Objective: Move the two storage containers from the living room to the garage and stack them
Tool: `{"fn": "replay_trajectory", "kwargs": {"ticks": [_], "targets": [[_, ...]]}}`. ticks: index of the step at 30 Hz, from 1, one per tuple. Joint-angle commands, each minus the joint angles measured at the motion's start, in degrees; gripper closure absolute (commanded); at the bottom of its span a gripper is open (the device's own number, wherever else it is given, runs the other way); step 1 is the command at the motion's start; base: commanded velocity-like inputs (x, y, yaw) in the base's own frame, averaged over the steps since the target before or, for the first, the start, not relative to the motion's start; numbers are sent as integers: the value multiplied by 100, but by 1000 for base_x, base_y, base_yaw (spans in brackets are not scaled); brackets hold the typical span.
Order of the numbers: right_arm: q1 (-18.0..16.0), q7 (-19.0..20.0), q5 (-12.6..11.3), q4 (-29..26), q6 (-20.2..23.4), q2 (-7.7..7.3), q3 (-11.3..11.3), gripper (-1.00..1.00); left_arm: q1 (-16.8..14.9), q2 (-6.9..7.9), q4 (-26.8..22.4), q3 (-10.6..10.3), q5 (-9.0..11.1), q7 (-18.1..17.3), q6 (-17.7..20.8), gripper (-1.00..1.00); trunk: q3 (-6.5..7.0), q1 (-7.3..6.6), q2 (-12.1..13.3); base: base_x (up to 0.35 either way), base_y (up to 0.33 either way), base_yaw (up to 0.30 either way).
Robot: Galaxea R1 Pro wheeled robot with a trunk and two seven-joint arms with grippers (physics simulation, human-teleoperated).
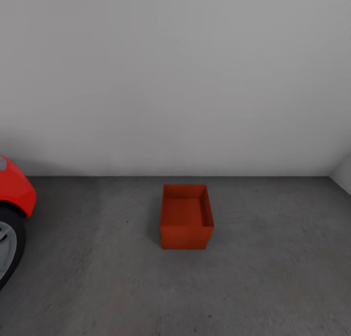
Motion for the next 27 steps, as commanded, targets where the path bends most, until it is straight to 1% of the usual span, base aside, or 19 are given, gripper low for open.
{"fn": "replay_trajectory", "kwargs": {"ticks": [1,27], "targets": [[-7,-3,-47,19,-35,2,49,-100,-3,0,3,-31,32,11,-16,-100,4,1,-5,0,0,0],[-6,1,-47,17,-36,-6,49,-100,-3,0,3,-31,32,12,-16,-100,244,1,-5,0,0,0]]}}
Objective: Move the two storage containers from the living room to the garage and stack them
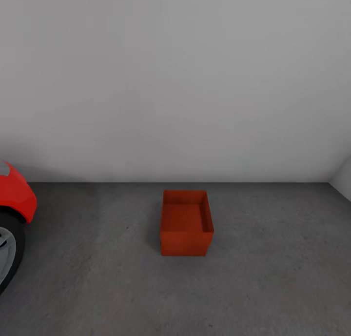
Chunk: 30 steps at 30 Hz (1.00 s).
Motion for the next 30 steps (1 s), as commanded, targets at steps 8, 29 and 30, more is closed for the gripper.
{"fn": "replay_trajectory", "kwargs": {"ticks": [8,29,30], "targets": [[-7,3,-24,19,-36,8,49,-100,-3,0,5,-31,32,13,-16,-100,68,1,-5,0,0,0],[-7,-4,-47,21,-33,-13,40,-100,-3,-35,17,-21,38,6,-16,-100,262,1,-5,0,0,0],[-7,-4,-47,20,-33,-14,40,-100,-3,-63,21,-23,31,5,-16,-100,272,1,-5,0,0,0]]}}
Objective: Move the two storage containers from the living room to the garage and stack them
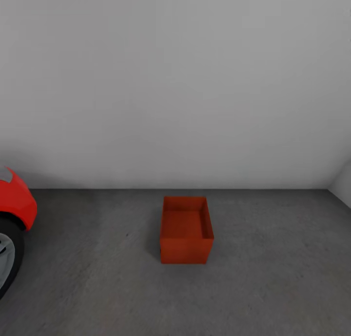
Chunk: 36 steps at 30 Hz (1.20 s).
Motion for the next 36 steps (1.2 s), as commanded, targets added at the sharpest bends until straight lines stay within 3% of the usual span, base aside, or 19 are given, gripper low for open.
{"fn": "replay_trajectory", "kwargs": {"ticks": [1,4,7,36], "targets": [[-8,-4,-51,20,-35,1,48,-100,-3,-155,25,-50,23,8,-13,-100,3,1,-5,0,0,0],[-8,-4,-55,17,-35,1,48,-100,129,-304,37,-70,-2,5,-27,-100,31,1,-5,0,0,0],[-8,-4,-56,18,-30,9,51,-100,268,-342,39,-78,-57,6,-94,-100,58,1,-5,0,0,0],[-8,-1,-56,17,-26,10,53,-100,304,-328,-19,-70,-49,14,-121,-100,326,1,-5,0,0,0]]}}
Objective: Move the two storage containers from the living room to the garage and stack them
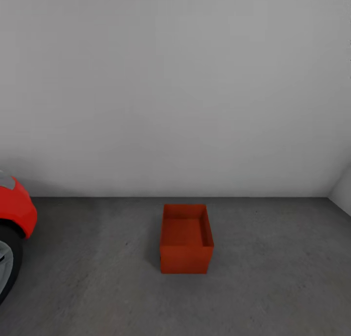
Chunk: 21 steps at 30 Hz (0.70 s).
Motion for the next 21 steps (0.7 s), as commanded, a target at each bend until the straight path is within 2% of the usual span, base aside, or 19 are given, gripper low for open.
{"fn": "replay_trajectory", "kwargs": {"ticks": [1,21], "targets": [[-8,-4,-47,20,-34,2,50,-100,-3,2,0,-33,40,11,-16,-100,2,1,-5,0,0,0],[-8,1,-47,24,-34,5,45,-100,-3,11,-3,-31,33,11,-24,-100,187,1,-5,0,0,0]]}}
